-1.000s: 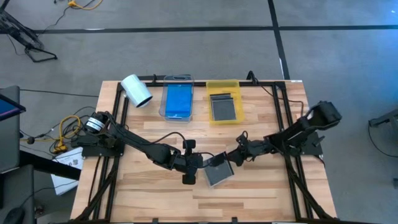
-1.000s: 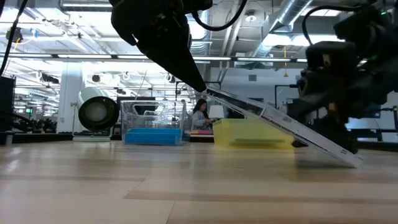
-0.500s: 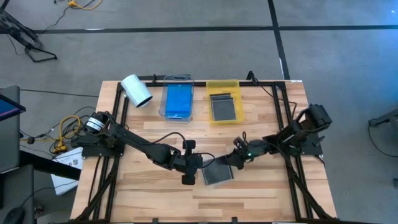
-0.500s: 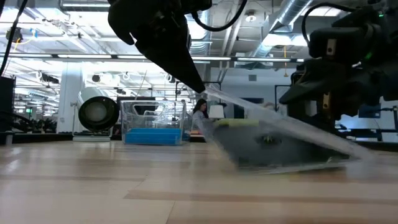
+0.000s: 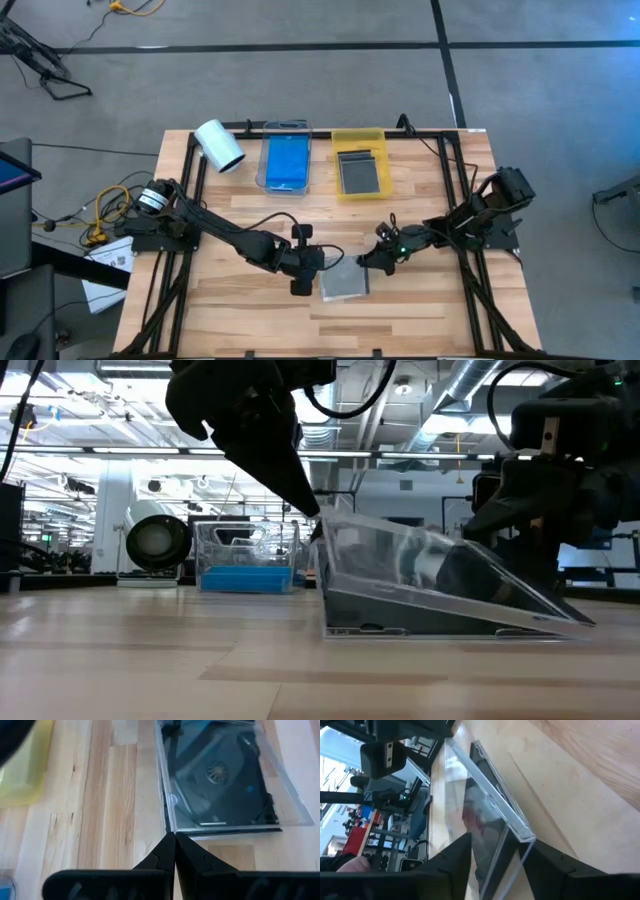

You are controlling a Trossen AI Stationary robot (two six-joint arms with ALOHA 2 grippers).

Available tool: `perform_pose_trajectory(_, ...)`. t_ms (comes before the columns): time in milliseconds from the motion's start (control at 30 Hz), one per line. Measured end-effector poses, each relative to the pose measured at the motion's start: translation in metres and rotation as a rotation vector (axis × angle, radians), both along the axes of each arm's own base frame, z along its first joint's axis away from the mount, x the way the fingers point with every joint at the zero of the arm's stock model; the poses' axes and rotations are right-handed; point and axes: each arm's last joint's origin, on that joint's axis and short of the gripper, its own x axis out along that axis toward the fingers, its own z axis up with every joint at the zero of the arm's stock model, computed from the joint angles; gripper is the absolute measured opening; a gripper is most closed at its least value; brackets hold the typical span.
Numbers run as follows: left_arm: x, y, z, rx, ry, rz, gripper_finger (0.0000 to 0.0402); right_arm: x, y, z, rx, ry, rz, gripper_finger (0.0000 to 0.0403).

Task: Pick & place jewel cases by type
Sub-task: Put the black CD case into the yellow bin

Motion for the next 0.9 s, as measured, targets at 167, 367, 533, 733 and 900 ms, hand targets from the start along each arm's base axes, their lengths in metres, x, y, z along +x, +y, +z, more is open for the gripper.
perform_pose_trajectory(167,0.000,0.005,-0.001,-0.009,0.009,0.039,0.0000,0.000,0.001,0.001,-0.001,-0.009,0.014,0.0119)
perform_pose_trajectory(367,0.000,0.005,-0.001,-0.010,0.008,0.042,0.0000,0.000,0.001,0.001,-0.006,-0.015,0.019,0.0086)
perform_pose_trajectory(533,0.000,0.005,-0.001,-0.004,0.010,0.046,0.0000,0.000,0.003,0.002,-0.025,-0.035,0.036,0.0073)
perform_pose_trajectory(733,-0.005,0.009,-0.004,0.040,0.056,0.098,0.0000,-0.002,0.007,0.002,-0.040,-0.041,0.063,0.0060)
perform_pose_trajectory(900,-0.009,0.011,-0.006,0.072,0.084,0.131,0.0000,-0.001,0.007,0.003,-0.036,-0.051,0.063,0.0045)
